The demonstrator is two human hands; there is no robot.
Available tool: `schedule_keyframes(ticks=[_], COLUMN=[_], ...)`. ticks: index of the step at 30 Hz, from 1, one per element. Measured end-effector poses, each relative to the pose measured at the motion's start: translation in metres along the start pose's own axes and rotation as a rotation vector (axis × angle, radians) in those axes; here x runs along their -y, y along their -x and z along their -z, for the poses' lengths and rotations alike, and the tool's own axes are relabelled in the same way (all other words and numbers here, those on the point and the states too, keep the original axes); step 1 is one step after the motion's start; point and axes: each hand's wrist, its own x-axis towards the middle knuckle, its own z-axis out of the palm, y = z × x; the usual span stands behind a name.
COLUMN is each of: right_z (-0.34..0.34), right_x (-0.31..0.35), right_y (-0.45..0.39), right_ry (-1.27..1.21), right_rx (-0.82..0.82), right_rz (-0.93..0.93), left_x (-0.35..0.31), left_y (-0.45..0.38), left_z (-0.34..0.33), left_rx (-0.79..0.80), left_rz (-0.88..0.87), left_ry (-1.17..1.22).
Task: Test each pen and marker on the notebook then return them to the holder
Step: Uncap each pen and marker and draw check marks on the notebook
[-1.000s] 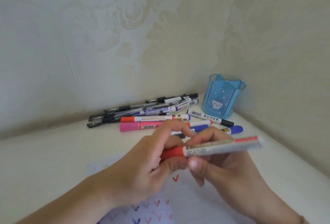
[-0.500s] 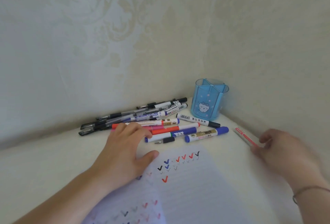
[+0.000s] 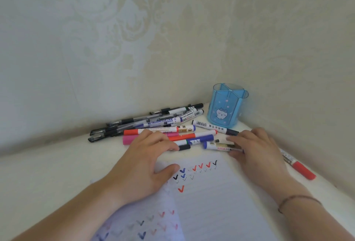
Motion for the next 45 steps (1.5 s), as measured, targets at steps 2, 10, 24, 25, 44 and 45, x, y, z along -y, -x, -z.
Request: schedule_keyframes(ticks=[2, 10, 24, 25, 44, 45], right_z=[0.005, 0.060, 0.058, 0.059, 0.065, 0.064], right_x=[-0.002, 0.078, 0.095, 0.094, 0.071, 0.066], right_y=[0.000, 0.020, 0.032, 0.032, 0.027, 0.023], right_ry=[0.018, -1.404, -1.488, -1.483, -1.572, -1.662], right_rx=[-0.117, -0.012, 0.236, 0.252, 0.134, 0.139], right_rz=[0.006, -0.140, 0.075, 0.098, 0.181, 0.127], left_x=[-0.002, -0.014, -0.028, -0.029, -0.020, -0.016], left_y=[-0.001, -0.002, -0.001, 0.000, 0.002, 0.002], left_z=[0.001, 0.013, 0.015, 0.016, 0.021, 0.023], left_rx=[-0.034, -0.019, 0.177, 0.195, 0.139, 0.122], left_rz=[-0.010, -0.132, -0.261, -0.272, -0.218, -0.183], left_ry=[0.017, 0.075, 0.236, 0.264, 0.179, 0.194])
